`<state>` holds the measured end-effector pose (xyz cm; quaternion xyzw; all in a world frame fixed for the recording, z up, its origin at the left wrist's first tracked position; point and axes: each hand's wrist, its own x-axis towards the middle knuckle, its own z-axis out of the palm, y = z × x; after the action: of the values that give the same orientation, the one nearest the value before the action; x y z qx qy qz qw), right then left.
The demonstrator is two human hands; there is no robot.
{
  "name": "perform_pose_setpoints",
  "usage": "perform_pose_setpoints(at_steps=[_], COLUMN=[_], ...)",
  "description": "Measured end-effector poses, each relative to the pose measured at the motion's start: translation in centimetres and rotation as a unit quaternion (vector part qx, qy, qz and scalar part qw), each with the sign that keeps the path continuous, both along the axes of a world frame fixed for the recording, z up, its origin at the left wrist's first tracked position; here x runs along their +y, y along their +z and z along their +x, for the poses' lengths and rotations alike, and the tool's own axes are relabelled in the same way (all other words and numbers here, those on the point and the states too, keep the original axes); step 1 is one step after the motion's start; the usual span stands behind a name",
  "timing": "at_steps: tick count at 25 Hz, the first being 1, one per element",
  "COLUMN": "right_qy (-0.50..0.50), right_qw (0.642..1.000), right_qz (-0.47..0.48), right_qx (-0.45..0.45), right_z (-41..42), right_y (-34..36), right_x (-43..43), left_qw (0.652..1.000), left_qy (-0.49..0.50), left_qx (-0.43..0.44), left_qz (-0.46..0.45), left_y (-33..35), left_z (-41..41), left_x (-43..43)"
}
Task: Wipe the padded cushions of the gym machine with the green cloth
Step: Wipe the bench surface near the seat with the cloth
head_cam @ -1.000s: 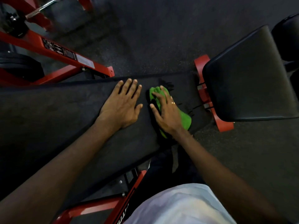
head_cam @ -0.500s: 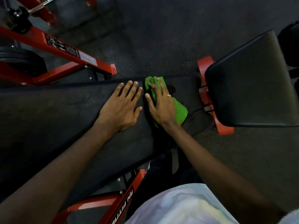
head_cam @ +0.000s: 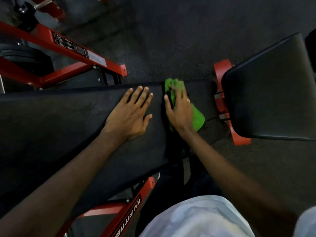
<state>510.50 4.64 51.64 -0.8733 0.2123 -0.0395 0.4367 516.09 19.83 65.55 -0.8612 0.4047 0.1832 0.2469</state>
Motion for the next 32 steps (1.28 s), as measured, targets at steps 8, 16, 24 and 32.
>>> perform_pose_setpoints(at_steps=[8,16,24,32], right_qy=[-0.064,-0.006,-0.016,-0.139], right_qw=[0.996,1.000,0.999,0.977], right_qz=[0.050,0.012,0.031,0.057], right_qx=[0.026,0.022,0.000,0.149], right_z=[1.9,-5.7,-7.9,-2.0], right_y=[-2.6,0.0,0.0,-2.6], right_x=[-2.4,0.9,1.1,-2.7], left_qw=[1.000,0.999,1.000,1.000], left_qy=[-0.001,0.048,0.010,0.012], left_qx=[0.000,0.012,0.020,0.014], left_qz=[0.006,-0.023,0.000,-0.002], left_y=[0.0,-0.5,-3.5,-3.8], left_z=[0.0,0.1,0.3,0.5], left_x=[0.0,-1.4,-3.1,-3.3])
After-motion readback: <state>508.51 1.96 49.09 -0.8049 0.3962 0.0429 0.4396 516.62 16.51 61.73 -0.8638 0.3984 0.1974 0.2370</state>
